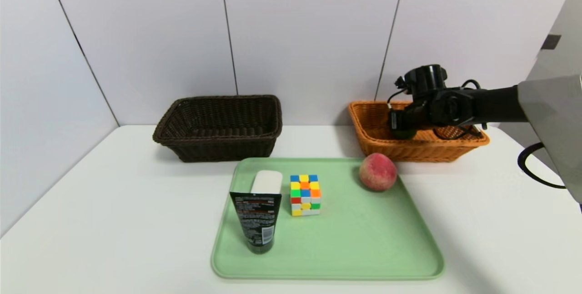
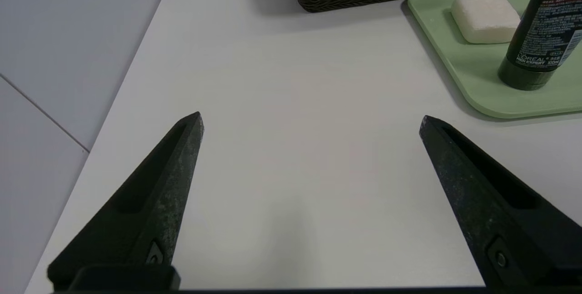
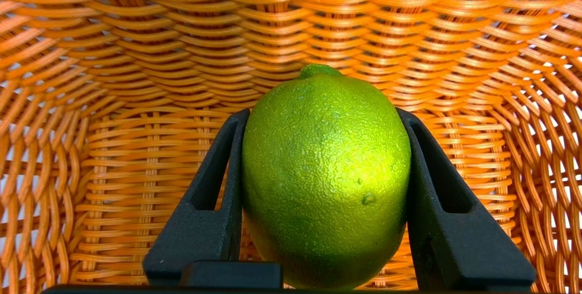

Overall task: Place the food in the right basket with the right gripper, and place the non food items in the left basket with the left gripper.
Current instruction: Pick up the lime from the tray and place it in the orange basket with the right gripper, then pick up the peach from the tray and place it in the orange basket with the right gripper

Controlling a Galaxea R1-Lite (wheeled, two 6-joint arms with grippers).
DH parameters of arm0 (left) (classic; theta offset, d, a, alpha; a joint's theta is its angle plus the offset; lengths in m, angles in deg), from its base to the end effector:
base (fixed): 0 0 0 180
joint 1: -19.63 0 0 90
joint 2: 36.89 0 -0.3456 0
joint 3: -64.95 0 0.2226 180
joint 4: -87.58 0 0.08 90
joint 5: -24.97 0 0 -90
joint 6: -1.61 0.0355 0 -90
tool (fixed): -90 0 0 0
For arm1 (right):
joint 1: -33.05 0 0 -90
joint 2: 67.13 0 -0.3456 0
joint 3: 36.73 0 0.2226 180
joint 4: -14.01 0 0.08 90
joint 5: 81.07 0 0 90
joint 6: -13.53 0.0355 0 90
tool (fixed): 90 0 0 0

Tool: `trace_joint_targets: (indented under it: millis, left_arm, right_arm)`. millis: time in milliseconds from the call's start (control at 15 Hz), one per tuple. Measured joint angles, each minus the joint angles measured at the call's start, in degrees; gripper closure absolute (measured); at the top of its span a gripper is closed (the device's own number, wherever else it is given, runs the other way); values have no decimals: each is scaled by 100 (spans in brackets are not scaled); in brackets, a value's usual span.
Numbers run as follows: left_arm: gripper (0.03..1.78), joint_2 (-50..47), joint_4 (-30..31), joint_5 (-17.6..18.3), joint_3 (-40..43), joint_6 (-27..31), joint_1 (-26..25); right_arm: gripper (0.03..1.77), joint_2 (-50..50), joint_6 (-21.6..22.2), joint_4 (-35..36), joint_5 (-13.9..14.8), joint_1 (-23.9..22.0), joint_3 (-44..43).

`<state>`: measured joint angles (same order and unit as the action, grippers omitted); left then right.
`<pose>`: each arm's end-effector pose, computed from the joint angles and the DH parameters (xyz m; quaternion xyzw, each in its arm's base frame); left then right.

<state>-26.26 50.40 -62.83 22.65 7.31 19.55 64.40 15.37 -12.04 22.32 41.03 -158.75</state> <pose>-0.0353 -0.0014 0.1695 0.0487 0.0471 -0.0208 0.9975 0.5377 0.0671 0.1553 -0.0413 0.2993 -0.0498 0.9520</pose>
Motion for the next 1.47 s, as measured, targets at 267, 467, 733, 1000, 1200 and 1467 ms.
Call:
trace_joint_targets:
  millis: [267, 467, 733, 1000, 1200, 1467]
  left_arm:
    - [12, 0, 9, 0, 17, 0, 0]
    - [12, 4, 6, 1, 22, -2, 0]
    - [12, 9, 9, 6, 17, -2, 0]
    - [12, -2, 13, 1, 17, 0, 0]
    - [12, -7, 22, 6, 15, -2, 0]
    - [12, -9, 48, 22, 4, -2, 2]
  right_arm:
    - [84, 178, 9, -93, 138, 11, -372]
    - [60, 228, -5, -110, 143, 4, -419]
    - [33, 223, -11, -90, 137, 11, -427]
    - [23, 16, -39, -107, 77, 22, -429]
    - [19, -310, -83, -132, 68, 45, -418]
    - [15, -968, -236, -165, 29, 107, -273]
